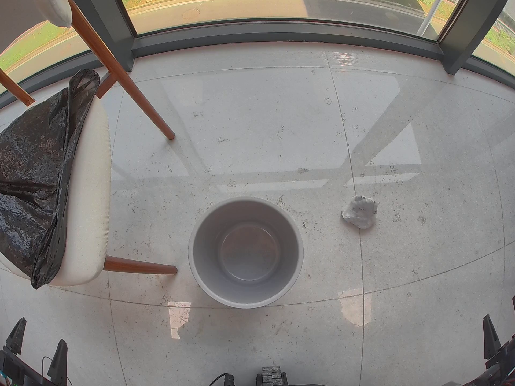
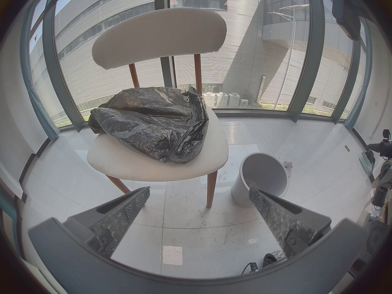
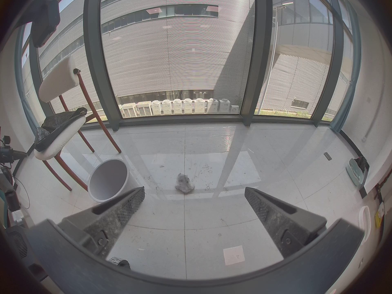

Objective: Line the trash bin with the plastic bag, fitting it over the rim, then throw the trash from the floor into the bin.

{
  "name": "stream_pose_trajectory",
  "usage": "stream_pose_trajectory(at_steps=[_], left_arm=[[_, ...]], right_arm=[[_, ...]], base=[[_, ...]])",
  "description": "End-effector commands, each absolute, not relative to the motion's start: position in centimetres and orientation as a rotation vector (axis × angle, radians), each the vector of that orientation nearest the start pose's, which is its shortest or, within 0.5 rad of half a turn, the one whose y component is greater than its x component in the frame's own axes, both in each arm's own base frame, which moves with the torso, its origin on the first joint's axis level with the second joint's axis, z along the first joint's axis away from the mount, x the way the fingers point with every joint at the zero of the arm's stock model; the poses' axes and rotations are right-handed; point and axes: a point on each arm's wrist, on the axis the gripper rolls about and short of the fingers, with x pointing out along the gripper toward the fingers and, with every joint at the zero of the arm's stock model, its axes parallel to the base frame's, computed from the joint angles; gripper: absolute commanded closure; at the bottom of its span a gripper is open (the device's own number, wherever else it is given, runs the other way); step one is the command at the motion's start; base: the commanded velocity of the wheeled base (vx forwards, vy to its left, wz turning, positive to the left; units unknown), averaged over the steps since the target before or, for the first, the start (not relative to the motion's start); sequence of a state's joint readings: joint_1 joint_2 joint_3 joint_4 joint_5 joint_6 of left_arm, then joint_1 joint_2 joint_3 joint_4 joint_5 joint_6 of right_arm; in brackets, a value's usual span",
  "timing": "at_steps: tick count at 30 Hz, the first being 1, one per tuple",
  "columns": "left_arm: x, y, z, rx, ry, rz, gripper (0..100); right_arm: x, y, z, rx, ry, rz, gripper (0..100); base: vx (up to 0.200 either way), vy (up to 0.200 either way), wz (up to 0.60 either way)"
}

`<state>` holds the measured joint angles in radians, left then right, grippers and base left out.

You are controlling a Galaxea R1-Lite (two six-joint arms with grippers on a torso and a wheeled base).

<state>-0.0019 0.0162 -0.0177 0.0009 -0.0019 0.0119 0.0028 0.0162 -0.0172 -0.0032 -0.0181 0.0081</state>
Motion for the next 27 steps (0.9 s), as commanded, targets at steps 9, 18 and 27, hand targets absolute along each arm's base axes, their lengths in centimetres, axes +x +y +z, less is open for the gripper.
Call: stream_pose_trajectory(at_steps=[9,18,27], left_arm=[[-2.3,0.0,8.8,0.028,-0.118,-0.015,0],[-2.6,-0.1,9.8,0.036,-0.189,-0.04,0],[-1.9,-0.1,15.4,0.033,-0.135,-0.133,0]], right_arm=[[-2.2,0.0,7.6,0.009,0.0,-0.015,0],[-2.2,0.0,7.6,0.009,0.0,-0.015,0],[-2.2,0.0,7.6,0.012,0.0,-0.015,0]], base=[[0.0,0.0,0.0],[0.0,0.0,0.0],[0.0,0.0,0.0]])
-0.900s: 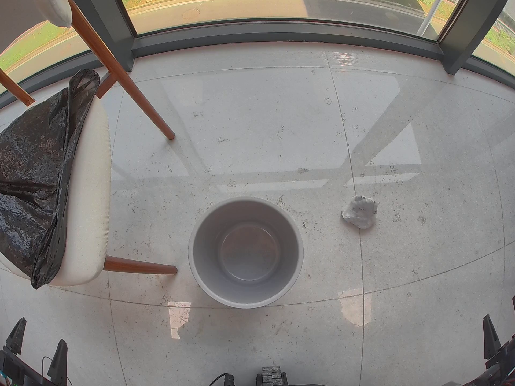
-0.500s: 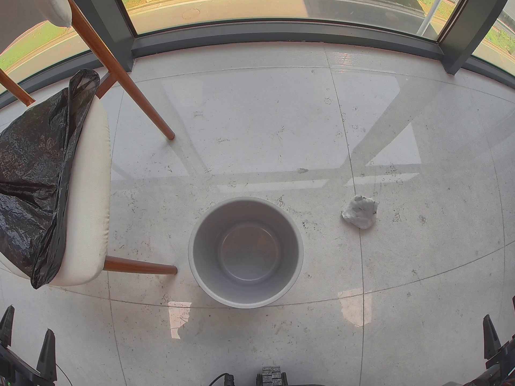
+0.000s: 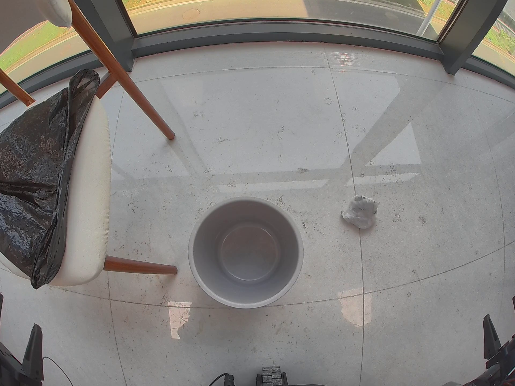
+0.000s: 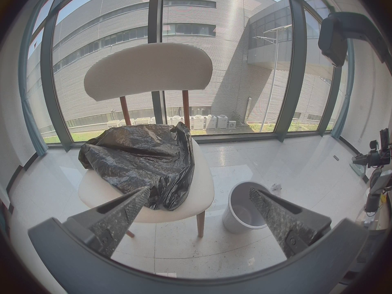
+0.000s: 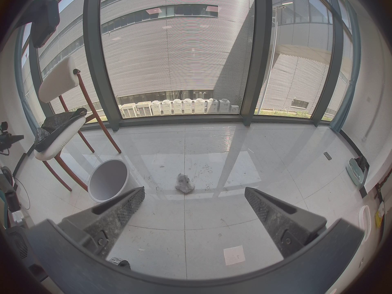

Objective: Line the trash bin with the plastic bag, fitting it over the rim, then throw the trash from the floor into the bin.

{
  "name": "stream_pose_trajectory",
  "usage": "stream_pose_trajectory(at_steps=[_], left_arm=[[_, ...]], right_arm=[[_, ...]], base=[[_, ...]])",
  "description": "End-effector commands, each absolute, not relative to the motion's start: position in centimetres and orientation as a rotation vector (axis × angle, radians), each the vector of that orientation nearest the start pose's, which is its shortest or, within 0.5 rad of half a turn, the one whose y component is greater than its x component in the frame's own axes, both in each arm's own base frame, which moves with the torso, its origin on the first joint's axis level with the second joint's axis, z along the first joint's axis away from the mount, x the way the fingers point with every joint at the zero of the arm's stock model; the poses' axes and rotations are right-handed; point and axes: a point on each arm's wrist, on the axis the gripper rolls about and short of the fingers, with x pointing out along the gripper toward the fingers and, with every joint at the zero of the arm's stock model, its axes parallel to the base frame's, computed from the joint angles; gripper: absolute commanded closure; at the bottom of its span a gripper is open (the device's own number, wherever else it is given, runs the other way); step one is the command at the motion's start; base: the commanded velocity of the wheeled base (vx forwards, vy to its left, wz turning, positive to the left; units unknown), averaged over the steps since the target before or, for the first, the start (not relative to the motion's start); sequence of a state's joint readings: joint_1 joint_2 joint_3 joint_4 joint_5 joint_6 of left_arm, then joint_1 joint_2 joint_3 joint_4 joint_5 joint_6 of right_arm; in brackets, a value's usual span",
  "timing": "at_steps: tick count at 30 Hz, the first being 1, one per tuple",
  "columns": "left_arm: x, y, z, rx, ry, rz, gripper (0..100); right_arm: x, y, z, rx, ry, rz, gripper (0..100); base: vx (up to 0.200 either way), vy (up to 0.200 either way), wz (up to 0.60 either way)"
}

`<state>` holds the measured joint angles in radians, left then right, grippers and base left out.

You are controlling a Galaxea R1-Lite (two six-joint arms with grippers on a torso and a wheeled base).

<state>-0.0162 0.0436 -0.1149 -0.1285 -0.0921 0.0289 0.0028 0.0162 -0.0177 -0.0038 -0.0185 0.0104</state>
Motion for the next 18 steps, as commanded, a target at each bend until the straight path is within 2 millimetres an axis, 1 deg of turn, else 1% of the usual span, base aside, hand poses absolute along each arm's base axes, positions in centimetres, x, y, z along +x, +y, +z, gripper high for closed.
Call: stream_pose_trajectory(at_steps=[1,3,5,9,10,11,12,13,14,18], left_arm=[[-1.5,-0.2,16.2,0.031,-0.121,-0.127,0],[-0.5,-0.2,17.7,0.028,-0.091,-0.128,0],[0.2,-0.2,18.5,0.016,-0.061,-0.131,0],[2.8,-0.4,20.4,-0.028,0.025,-0.144,0],[3.6,-0.4,20.7,-0.03,0.044,-0.142,0],[3.6,-0.4,20.8,-0.03,0.047,-0.142,0],[4.6,-0.4,21.3,-0.031,0.065,-0.146,0],[4.6,-0.4,21.3,-0.031,0.065,-0.146,0],[5.4,-0.5,21.6,-0.03,0.088,-0.155,0],[7.0,-0.6,22.5,-0.029,0.116,-0.181,0]], right_arm=[[-2.2,0.0,7.6,0.012,0.0,-0.015,0],[-2.2,0.0,7.6,0.014,0.0,-0.015,0],[-2.2,0.0,7.6,0.012,0.0,-0.015,0],[-2.2,0.0,7.6,0.015,0.0,-0.015,0],[-2.2,0.0,7.6,0.015,0.0,-0.015,0],[-2.2,0.0,7.6,0.015,0.0,-0.015,0],[-2.2,0.0,7.6,0.015,0.0,-0.015,0],[-2.2,0.0,7.6,0.015,0.0,-0.015,0],[-2.2,0.0,7.6,0.015,0.0,-0.015,0],[-2.2,-0.1,7.6,0.015,-0.002,-0.015,0]], base=[[0.0,0.0,0.0],[0.0,0.0,0.0],[0.0,0.0,0.0],[0.0,0.0,0.0],[0.0,0.0,0.0],[0.0,0.0,0.0],[0.0,0.0,0.0],[0.0,0.0,0.0],[0.0,0.0,0.0],[0.0,0.0,0.0]])
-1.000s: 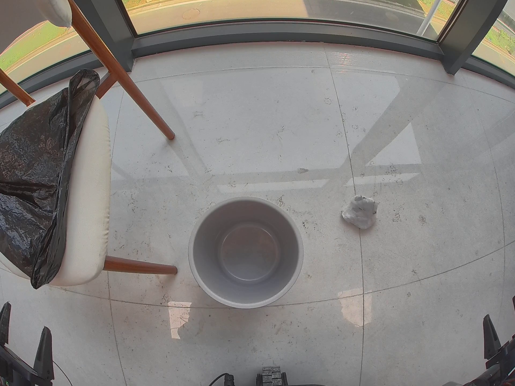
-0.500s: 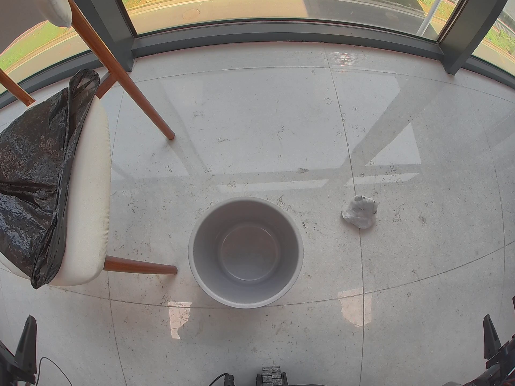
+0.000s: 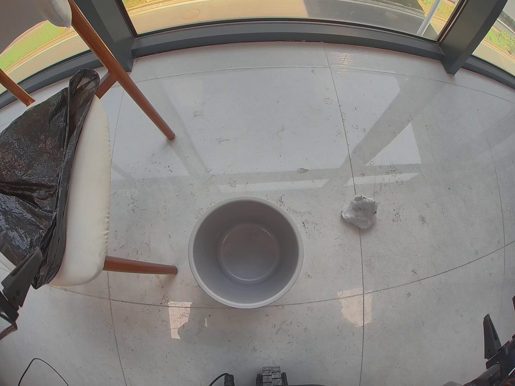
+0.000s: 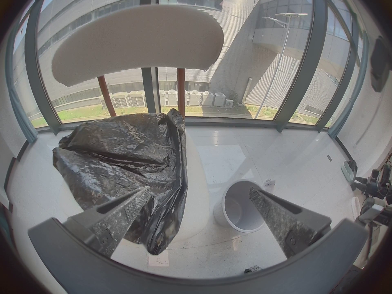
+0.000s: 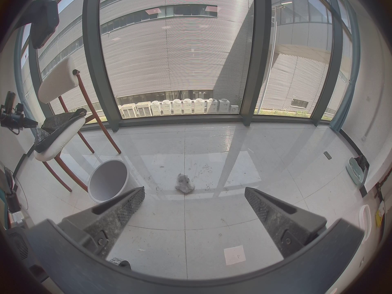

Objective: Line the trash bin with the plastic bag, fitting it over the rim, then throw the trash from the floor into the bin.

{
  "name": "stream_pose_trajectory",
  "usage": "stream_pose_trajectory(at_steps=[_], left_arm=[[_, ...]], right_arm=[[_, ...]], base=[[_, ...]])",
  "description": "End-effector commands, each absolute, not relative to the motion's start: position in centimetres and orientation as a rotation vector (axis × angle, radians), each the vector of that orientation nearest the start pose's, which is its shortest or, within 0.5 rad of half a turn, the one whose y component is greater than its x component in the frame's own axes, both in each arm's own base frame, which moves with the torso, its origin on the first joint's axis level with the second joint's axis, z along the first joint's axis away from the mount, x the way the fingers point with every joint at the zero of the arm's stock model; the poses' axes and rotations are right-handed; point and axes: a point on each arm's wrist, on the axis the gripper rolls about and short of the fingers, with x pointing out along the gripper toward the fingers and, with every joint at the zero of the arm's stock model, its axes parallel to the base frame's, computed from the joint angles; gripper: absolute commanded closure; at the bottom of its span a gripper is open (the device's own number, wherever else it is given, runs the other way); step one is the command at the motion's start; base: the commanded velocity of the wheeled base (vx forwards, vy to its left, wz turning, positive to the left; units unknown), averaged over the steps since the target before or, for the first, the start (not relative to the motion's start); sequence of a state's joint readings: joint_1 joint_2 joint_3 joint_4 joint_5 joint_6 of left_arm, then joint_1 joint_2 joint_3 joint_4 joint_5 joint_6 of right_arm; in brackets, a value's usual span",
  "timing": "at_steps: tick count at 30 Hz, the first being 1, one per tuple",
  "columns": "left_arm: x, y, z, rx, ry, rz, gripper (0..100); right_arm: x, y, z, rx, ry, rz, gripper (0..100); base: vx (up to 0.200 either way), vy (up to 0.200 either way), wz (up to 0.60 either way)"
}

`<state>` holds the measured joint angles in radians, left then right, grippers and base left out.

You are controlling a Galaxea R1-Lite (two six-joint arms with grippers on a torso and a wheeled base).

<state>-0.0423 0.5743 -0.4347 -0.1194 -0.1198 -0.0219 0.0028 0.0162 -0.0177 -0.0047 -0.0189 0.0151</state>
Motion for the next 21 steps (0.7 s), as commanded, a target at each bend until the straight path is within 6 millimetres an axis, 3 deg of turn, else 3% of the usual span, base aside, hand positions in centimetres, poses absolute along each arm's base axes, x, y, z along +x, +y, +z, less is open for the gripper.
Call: stream_pose_trajectory(at_steps=[1,10,21], left_arm=[[7.4,-0.6,22.8,-0.029,0.122,-0.179,0],[11.9,-0.7,24.5,-0.028,0.018,-0.173,0],[13.2,-0.2,24.9,-0.023,0.038,-0.13,0]], right_arm=[[-2.2,-0.1,7.6,0.015,-0.002,-0.014,0],[-2.3,-0.1,7.6,0.015,-0.003,-0.015,0],[-2.3,-0.1,7.6,0.015,-0.003,-0.014,0]], base=[[0.0,0.0,0.0],[0.0,0.0,0.0],[0.0,0.0,0.0]])
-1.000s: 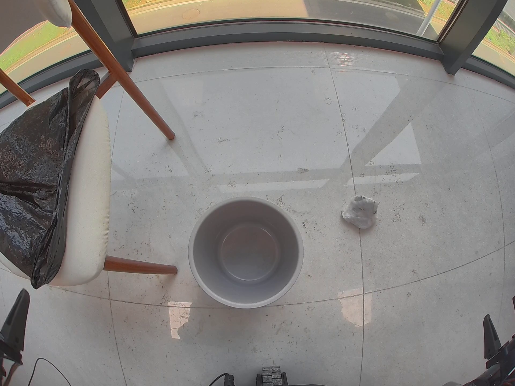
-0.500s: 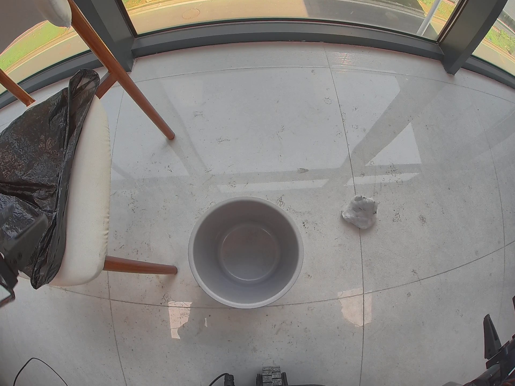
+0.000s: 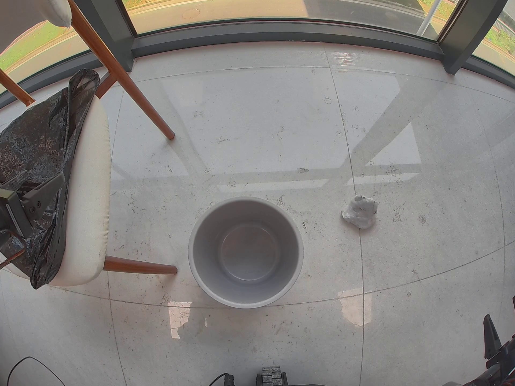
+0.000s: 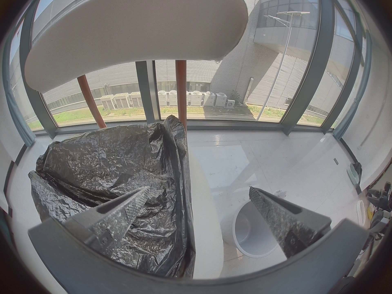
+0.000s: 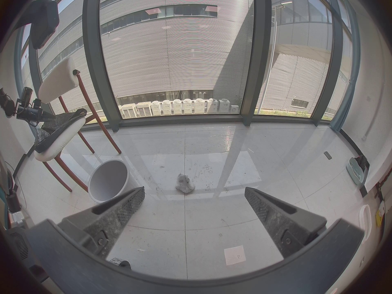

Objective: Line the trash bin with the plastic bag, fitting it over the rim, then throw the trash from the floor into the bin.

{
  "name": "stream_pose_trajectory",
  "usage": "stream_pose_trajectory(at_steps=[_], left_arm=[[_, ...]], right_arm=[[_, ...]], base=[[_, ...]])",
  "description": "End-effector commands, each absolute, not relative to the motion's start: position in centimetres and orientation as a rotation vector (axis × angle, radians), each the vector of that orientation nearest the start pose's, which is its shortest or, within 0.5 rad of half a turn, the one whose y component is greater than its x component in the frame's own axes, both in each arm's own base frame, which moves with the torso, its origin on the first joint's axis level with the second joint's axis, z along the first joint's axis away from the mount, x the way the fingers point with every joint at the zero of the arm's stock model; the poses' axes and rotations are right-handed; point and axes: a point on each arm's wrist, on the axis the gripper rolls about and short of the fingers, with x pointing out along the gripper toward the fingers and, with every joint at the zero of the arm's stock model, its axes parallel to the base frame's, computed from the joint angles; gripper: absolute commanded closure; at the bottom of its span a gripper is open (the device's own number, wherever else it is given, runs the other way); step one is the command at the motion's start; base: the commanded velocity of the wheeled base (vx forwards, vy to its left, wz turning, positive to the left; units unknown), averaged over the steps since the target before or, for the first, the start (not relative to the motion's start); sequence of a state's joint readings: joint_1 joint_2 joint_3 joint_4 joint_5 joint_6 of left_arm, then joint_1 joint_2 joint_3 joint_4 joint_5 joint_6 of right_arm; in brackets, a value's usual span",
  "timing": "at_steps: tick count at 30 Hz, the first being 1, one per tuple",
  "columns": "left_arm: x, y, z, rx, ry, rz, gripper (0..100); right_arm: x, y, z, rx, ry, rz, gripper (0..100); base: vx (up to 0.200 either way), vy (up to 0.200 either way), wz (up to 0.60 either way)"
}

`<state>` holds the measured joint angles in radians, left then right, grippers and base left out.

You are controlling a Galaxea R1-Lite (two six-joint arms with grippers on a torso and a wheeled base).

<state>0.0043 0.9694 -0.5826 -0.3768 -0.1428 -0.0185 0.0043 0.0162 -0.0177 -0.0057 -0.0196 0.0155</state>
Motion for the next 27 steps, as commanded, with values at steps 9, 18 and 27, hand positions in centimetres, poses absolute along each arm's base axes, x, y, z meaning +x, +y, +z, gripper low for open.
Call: stream_pose_trajectory(at_steps=[9,18,27], left_arm=[[14.6,-0.1,24.7,-0.028,0.076,-0.113,0],[17.9,0.4,24.5,-0.034,0.14,-0.061,0],[19.8,0.4,24.9,-0.034,0.143,-0.072,0]], right_arm=[[-2.2,-0.1,7.6,0.015,-0.002,-0.014,0],[-2.3,-0.1,7.6,0.014,-0.003,-0.014,0],[-2.3,-0.1,7.6,0.014,-0.003,-0.014,0]], base=[[0.0,0.0,0.0],[0.0,0.0,0.0],[0.0,0.0,0.0]])
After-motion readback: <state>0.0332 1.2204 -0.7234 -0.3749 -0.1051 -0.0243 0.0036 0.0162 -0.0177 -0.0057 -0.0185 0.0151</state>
